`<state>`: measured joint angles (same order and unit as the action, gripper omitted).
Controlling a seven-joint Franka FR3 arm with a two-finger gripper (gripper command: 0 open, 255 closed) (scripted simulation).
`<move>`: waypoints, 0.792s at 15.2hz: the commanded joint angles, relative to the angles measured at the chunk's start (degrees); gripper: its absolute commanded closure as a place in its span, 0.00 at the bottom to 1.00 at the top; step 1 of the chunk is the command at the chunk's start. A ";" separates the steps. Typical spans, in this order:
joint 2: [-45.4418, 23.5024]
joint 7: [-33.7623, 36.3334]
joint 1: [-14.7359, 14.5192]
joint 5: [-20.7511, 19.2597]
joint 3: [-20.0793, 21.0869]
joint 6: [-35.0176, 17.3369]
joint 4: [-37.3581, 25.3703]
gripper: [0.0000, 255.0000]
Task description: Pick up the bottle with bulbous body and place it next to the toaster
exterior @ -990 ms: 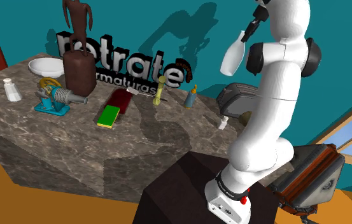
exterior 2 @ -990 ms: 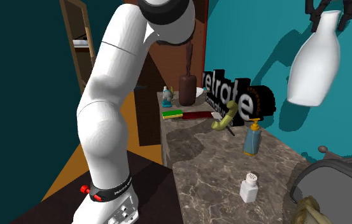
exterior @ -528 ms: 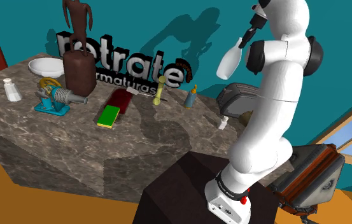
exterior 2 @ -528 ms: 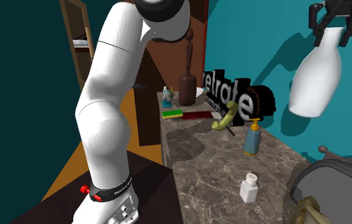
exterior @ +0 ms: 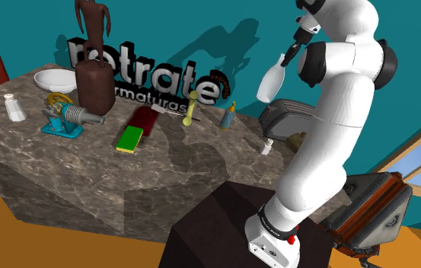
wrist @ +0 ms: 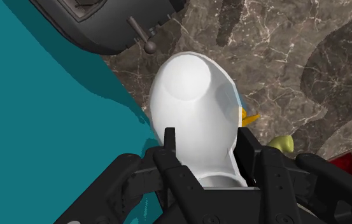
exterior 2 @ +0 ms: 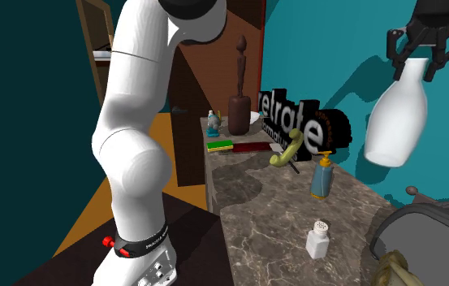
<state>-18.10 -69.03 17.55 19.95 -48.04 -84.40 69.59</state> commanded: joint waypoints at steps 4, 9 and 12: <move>2.09 -0.05 -2.28 -1.65 -0.18 -4.97 6.55 1.00; 3.54 -0.09 -3.88 -2.73 -0.20 -9.51 12.16 1.00; 4.14 -0.18 -4.57 -3.13 -0.16 -12.07 15.16 1.00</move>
<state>-14.10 -69.25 13.24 16.91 -48.24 -95.56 83.80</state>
